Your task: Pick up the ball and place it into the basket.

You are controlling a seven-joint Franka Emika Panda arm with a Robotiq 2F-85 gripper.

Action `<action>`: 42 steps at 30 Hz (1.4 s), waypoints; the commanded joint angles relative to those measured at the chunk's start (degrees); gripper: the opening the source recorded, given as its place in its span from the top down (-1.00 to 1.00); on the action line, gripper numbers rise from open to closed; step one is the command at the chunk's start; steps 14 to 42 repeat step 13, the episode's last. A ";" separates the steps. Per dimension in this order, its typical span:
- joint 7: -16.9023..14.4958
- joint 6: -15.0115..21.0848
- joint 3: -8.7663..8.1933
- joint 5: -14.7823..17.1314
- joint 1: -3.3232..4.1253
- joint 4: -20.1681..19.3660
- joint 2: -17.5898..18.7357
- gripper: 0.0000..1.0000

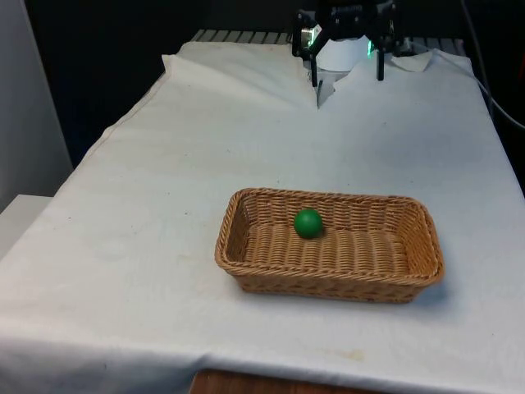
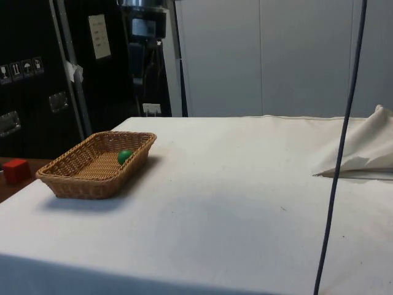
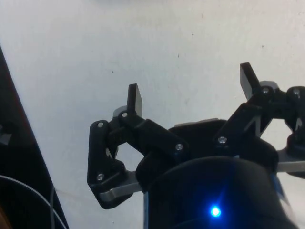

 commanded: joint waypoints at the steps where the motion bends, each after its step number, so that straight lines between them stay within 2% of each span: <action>1: 1.38 0.69 -0.23 -1.49 0.29 -0.92 -0.57 -1.00; 4: 0.86 0.00 0.06 -0.80 0.00 -0.97 -0.80 -1.00; 5: 2.23 0.63 -0.17 -2.18 0.23 -1.60 -1.09 -1.00; 7: 3.21 0.46 -0.17 -2.75 0.23 -2.01 -1.38 -1.00; 12: 4.58 0.52 -0.17 -2.69 0.11 -2.01 -0.97 -1.00; 13: 3.55 0.00 0.06 -1.95 0.00 -1.89 -1.20 -1.00; 42: 3.55 0.00 0.06 -1.95 0.00 -1.89 -1.20 -1.00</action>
